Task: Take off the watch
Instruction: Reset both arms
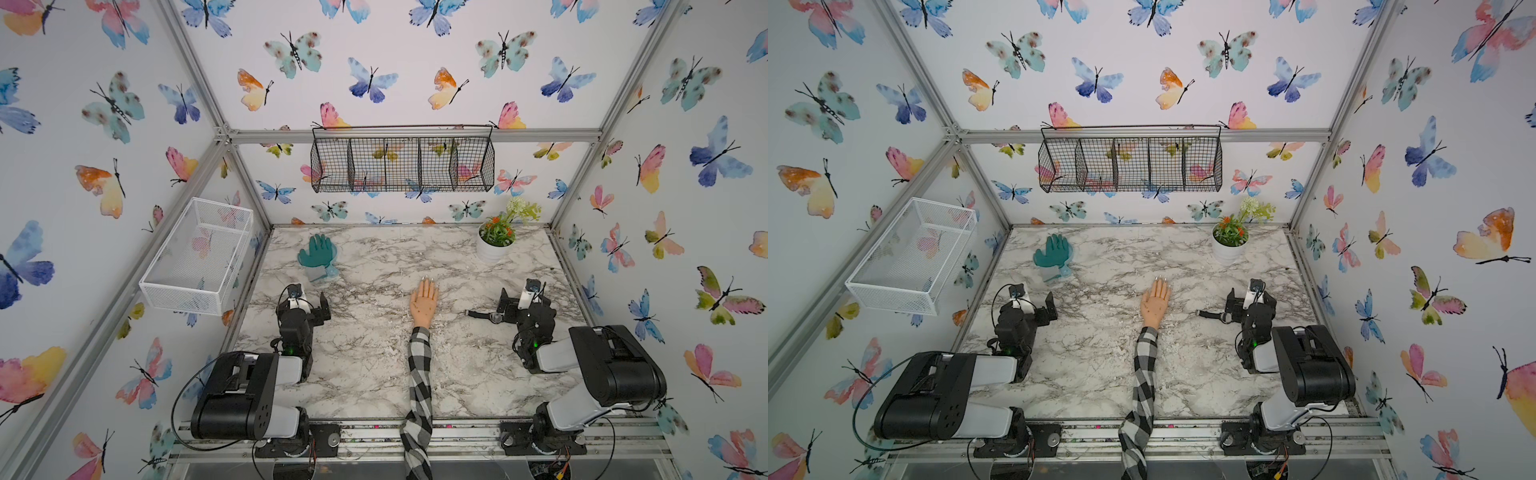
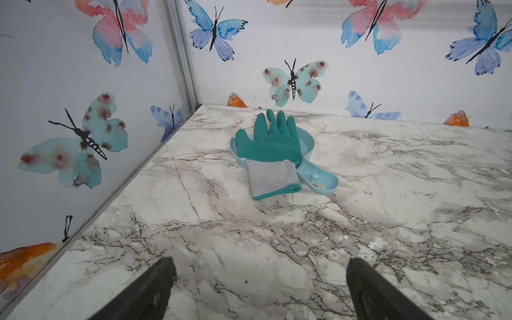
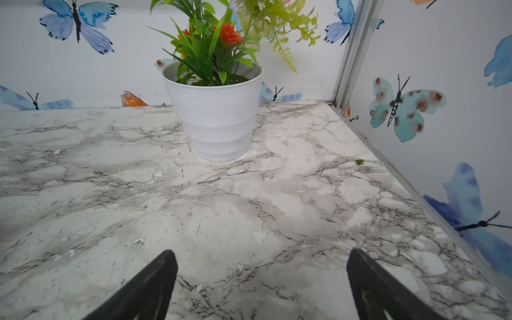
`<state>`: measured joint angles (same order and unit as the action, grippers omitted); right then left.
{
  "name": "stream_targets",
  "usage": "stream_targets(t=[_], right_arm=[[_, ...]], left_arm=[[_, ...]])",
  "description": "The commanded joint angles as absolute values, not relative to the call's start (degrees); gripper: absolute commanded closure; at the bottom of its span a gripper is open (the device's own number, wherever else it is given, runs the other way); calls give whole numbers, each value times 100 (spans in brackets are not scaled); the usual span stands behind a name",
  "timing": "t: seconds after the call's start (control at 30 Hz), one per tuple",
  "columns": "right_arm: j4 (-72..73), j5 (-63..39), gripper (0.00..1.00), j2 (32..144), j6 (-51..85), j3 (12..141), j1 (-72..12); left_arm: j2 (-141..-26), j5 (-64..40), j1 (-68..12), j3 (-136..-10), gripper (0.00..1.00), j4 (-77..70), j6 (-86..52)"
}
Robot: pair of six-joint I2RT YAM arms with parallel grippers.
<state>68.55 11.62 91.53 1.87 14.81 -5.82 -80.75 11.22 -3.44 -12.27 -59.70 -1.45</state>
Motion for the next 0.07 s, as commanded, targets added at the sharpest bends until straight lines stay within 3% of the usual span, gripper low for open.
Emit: stream_targets(t=[0.0, 0.03], right_arm=[[6845, 1089, 2, 9109, 180, 1517, -563], [6662, 1096, 2, 9029, 204, 1537, -563]], left_arm=[[-8093, 946, -306, -1247, 2, -6076, -115], [-8077, 942, -307, -1219, 2, -6097, -106]])
